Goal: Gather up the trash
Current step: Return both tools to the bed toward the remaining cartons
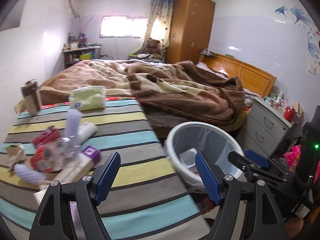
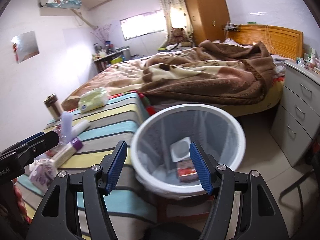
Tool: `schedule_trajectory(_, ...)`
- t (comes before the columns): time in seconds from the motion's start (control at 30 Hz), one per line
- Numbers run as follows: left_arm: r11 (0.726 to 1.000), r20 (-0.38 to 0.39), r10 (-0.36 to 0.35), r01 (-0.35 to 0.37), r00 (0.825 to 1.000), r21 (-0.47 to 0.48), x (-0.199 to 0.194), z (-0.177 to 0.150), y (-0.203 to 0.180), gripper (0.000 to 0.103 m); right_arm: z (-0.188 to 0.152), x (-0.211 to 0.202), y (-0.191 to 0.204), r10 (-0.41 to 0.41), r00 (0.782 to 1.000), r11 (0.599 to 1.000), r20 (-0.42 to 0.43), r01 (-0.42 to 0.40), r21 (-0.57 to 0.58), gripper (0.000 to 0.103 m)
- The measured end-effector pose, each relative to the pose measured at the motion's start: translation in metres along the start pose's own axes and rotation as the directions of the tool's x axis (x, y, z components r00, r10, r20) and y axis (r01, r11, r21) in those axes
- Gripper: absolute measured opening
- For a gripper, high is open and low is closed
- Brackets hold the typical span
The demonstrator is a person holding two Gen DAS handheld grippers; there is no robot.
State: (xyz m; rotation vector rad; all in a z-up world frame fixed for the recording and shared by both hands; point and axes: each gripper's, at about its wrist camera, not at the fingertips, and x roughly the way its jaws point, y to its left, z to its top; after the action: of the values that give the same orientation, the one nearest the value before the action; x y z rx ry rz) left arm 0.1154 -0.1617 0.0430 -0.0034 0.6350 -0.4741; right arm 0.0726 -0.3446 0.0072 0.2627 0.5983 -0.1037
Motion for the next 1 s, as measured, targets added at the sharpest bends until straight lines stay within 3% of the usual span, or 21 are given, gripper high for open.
schedule_trajectory(0.5,0.980,0.056,0.152,-0.143,0.987,-0.137,-0.068,-0.038,0.097,0.078,-0.030,-0.002,0.059,0.170,0.985,0.981,-0.038,-0.173,-0.087,0.072)
schedule_trajectory(1.0,0.944,0.023,0.241,-0.228,0.970,-0.238,-0.085,-0.073,0.175,0.078,-0.069,0.011,0.136,0.342,0.921,0.908,-0.189,-0.375,-0.186,0.073)
